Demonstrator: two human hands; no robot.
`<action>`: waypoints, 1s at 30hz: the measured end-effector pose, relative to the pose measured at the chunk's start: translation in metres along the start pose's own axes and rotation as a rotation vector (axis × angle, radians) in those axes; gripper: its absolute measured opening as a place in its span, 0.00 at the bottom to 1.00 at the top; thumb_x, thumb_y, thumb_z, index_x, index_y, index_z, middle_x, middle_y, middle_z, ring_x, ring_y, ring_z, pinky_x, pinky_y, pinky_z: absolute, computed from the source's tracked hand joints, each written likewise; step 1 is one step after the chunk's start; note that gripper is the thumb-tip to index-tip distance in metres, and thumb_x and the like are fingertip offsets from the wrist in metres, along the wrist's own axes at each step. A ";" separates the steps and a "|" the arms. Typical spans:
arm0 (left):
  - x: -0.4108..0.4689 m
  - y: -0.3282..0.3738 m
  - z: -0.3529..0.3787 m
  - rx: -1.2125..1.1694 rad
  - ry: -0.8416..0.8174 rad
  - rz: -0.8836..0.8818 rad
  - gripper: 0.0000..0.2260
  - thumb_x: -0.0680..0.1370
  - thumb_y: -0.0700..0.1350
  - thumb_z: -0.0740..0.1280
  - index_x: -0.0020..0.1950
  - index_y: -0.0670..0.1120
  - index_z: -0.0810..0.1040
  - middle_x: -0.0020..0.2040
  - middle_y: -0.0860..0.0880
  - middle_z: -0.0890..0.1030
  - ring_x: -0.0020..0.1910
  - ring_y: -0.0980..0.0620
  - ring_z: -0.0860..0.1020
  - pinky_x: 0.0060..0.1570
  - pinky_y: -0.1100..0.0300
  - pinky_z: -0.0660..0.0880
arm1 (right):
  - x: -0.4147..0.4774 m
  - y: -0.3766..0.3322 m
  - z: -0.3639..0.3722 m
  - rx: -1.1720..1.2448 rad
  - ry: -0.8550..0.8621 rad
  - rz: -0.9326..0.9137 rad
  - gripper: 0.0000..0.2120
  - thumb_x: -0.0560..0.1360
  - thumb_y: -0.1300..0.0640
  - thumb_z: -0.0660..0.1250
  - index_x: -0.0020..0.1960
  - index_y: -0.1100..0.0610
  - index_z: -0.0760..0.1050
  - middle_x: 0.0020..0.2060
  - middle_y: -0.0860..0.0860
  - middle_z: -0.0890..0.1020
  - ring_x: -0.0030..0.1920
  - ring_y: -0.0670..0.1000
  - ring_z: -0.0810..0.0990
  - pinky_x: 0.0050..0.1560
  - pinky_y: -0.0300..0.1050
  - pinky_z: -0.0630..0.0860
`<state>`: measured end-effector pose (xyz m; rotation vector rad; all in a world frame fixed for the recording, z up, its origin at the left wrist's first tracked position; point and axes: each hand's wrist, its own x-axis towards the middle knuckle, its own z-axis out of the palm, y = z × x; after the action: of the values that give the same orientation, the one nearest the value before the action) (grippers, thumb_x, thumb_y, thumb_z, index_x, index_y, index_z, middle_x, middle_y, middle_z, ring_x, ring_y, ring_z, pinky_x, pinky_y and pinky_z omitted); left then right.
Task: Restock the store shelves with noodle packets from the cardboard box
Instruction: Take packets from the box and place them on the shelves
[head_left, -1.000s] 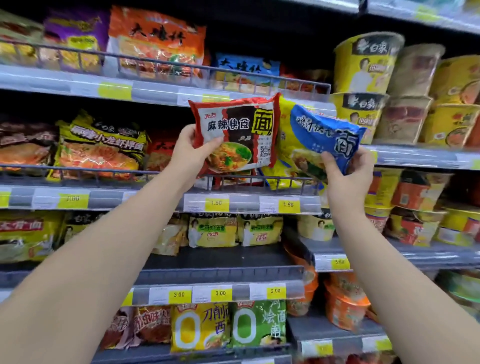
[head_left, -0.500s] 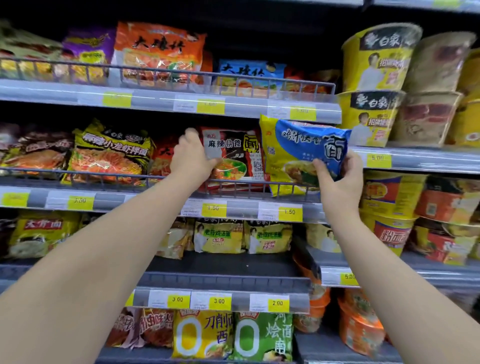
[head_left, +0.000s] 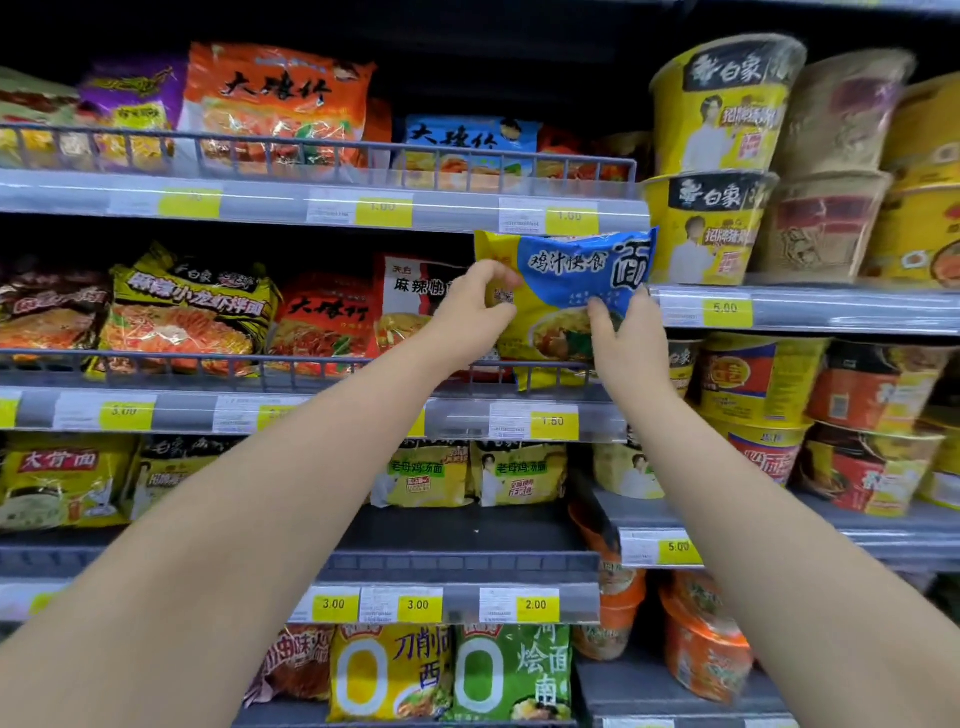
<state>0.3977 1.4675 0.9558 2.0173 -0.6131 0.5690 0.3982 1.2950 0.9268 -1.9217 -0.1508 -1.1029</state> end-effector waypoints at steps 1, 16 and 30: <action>0.001 0.000 0.002 0.018 0.021 0.003 0.10 0.78 0.40 0.61 0.56 0.53 0.69 0.57 0.43 0.73 0.30 0.54 0.68 0.29 0.62 0.66 | 0.000 -0.001 0.001 -0.070 0.005 0.000 0.24 0.80 0.50 0.58 0.70 0.63 0.62 0.63 0.58 0.70 0.60 0.56 0.73 0.55 0.48 0.71; 0.034 -0.001 0.016 0.314 0.058 0.002 0.13 0.78 0.42 0.65 0.60 0.50 0.67 0.42 0.50 0.72 0.31 0.54 0.71 0.30 0.57 0.68 | -0.033 0.007 0.003 -0.719 -0.013 -0.243 0.26 0.79 0.50 0.57 0.75 0.55 0.59 0.77 0.57 0.53 0.76 0.57 0.53 0.69 0.57 0.59; 0.032 -0.006 0.015 0.516 0.105 -0.105 0.16 0.74 0.40 0.65 0.59 0.53 0.78 0.66 0.42 0.66 0.59 0.41 0.72 0.60 0.52 0.72 | -0.013 -0.012 -0.005 -0.765 -0.180 -0.261 0.19 0.79 0.51 0.54 0.60 0.59 0.76 0.69 0.59 0.68 0.66 0.60 0.66 0.59 0.52 0.67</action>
<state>0.4284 1.4505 0.9649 2.4612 -0.3106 0.8264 0.3810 1.3023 0.9258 -2.7472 -0.0828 -1.2694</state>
